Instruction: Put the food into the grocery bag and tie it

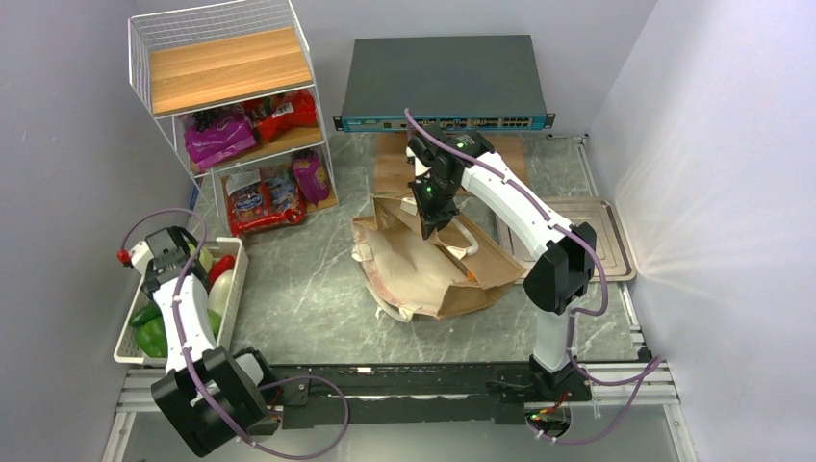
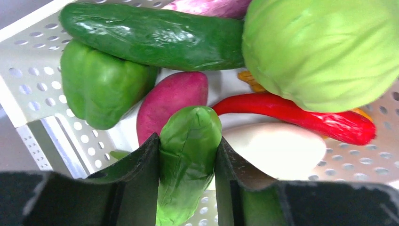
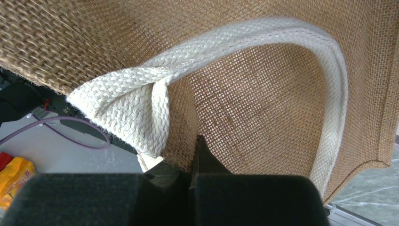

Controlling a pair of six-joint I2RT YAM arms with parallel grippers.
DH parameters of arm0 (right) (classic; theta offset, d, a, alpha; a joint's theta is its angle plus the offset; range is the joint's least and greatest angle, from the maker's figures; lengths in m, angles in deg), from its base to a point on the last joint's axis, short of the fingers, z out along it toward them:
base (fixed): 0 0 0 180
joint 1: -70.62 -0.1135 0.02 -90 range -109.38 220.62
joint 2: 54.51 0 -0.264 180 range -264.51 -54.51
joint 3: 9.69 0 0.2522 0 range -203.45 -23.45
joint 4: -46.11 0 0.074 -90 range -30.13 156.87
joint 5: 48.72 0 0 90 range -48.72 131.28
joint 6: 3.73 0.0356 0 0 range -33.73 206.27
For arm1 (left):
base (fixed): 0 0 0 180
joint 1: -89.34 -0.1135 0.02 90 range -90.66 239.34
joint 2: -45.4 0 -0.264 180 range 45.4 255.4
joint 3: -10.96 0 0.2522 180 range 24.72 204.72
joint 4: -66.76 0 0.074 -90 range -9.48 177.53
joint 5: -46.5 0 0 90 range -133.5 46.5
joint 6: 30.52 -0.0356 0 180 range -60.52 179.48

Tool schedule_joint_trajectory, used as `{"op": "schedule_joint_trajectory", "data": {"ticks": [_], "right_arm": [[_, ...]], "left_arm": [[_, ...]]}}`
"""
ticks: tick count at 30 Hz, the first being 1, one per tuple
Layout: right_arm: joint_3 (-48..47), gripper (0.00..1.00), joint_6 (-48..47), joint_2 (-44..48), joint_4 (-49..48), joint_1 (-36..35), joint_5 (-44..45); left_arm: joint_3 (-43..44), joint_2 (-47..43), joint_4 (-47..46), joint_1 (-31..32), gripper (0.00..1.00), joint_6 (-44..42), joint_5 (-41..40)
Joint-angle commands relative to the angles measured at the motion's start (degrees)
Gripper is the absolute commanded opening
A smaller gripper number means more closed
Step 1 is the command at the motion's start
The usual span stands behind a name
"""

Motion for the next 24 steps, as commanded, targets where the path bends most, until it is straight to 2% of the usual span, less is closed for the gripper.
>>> {"op": "schedule_joint_trajectory", "data": {"ticks": [1,5,10,17,24], "right_arm": [[0.09,0.00,-0.70,2.72,0.15,0.27,0.38],[0.26,0.00,-0.70,3.02,0.16,0.25,0.49],[0.73,0.00,-0.65,3.49,-0.03,0.31,0.79],[2.42,0.00,-0.09,4.30,-0.56,0.23,1.93],[2.98,0.00,0.01,4.92,-0.90,0.25,2.04]], "left_arm": [[4.06,-0.75,0.24,-0.25,0.00,-1.17,8.29],[5.53,-1.15,0.09,-0.28,0.00,-2.91,17.80],[7.40,-1.68,2.91,-0.27,0.00,0.91,15.42],[14.27,2.93,13.72,-0.31,0.00,4.63,8.60],[14.44,0.41,11.59,-0.28,0.00,0.78,16.43]]}}
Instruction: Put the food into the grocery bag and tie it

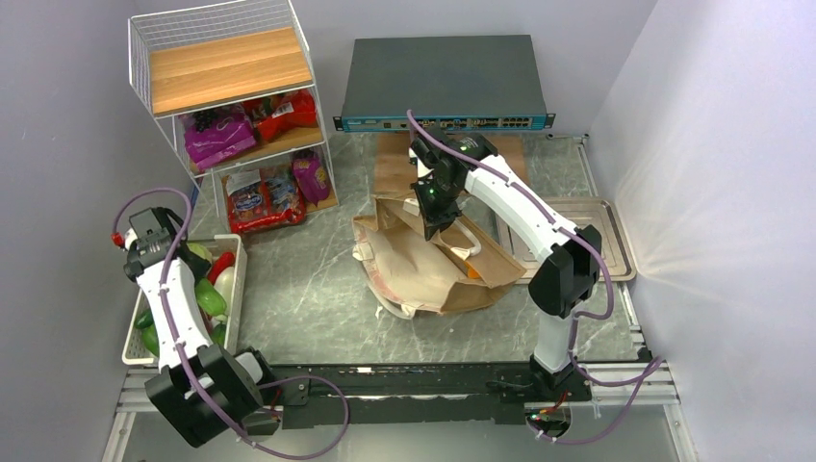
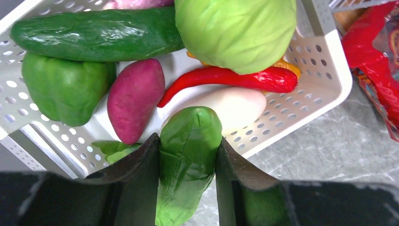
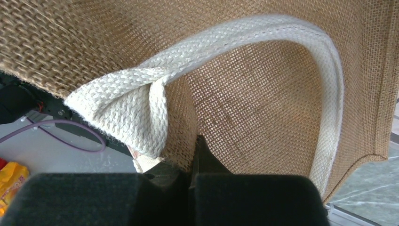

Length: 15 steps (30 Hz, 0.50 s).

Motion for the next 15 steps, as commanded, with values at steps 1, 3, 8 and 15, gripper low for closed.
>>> {"op": "schedule_joint_trajectory", "data": {"ticks": [1,3,8,15], "right_arm": [[0.37,0.00,-0.04,3.04,0.41,0.30,0.89],[0.39,0.00,-0.04,3.09,0.43,0.24,1.04],[0.93,0.00,-0.04,3.58,0.21,0.34,1.28],[2.01,0.00,-0.10,4.35,-0.30,0.37,1.15]], "left_arm": [[1.00,-3.88,-0.25,-0.22,0.00,-1.24,3.63],[0.34,-5.64,-0.05,-0.22,0.00,-1.40,1.96],[-2.01,-6.93,0.87,-0.23,0.00,-2.45,-4.19],[0.17,0.31,8.93,-0.19,0.00,5.34,-15.87]]}}
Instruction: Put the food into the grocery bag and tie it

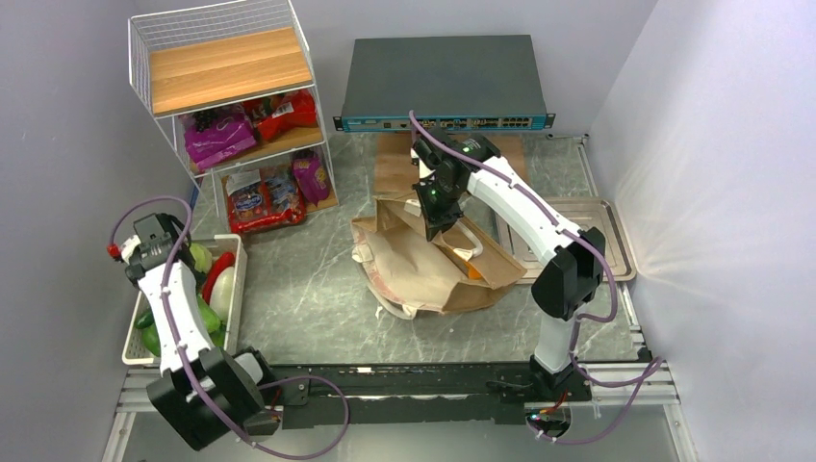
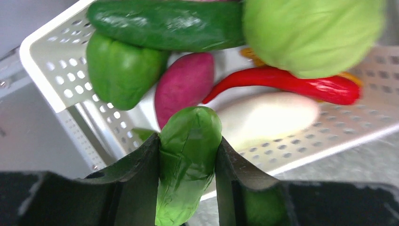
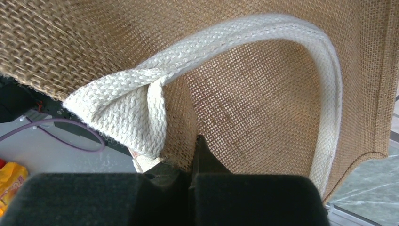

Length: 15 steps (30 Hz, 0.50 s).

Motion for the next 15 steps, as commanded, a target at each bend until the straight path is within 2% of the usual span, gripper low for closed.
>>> {"op": "schedule_joint_trajectory", "data": {"ticks": [1,5,15], "right_arm": [[0.75,0.00,-0.10,3.36,0.06,0.37,0.99],[1.30,0.00,-0.17,3.76,-0.09,0.45,1.16],[1.57,0.00,-0.17,4.14,-0.27,0.54,1.70]], "left_arm": [[1.26,4.75,6.50,-0.17,0.00,6.68,-9.74],[0.85,7.49,7.18,-0.23,0.00,10.34,-10.03],[-6.25,6.10,2.12,1.61,0.00,15.92,0.86]]}}
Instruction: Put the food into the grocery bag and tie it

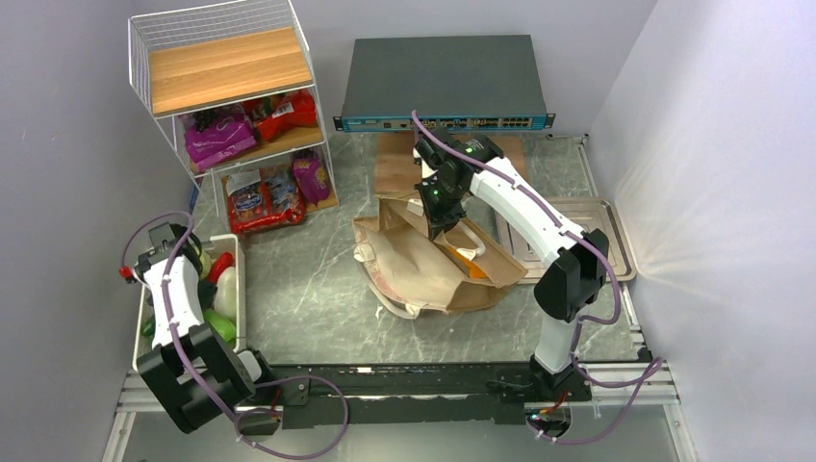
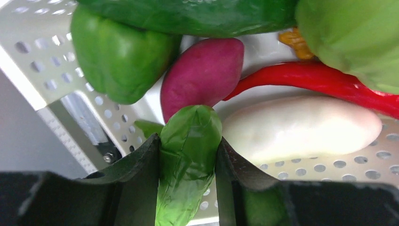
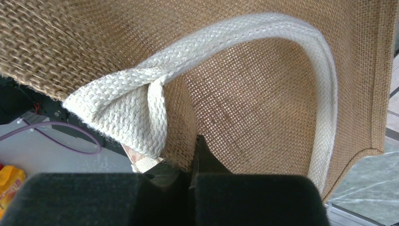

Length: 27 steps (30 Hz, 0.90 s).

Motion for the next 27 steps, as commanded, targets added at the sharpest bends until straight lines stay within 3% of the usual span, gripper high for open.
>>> {"op": "schedule_joint_trajectory", "data": {"ticks": [1,8,19,27], "right_arm": [[0.89,0.00,-0.14,2.86,-0.12,0.25,1.11],[1.24,0.00,-0.10,3.15,-0.18,0.35,1.07],[2.21,0.00,0.22,4.20,-0.85,0.29,1.35],[2.71,0.00,0.30,4.44,-0.73,0.33,0.95]], "left_arm": [[-3.34,-2.23,-2.93,1.49,0.00,4.63,5.96],[-2.83,-2.99,-3.47,3.82,0.00,6.00,8.79],[12.82,-5.77,5.51,4.09,0.00,-3.60,0.27],[19.21,-8.66,7.43,4.13,0.00,-6.97,10.61]]}}
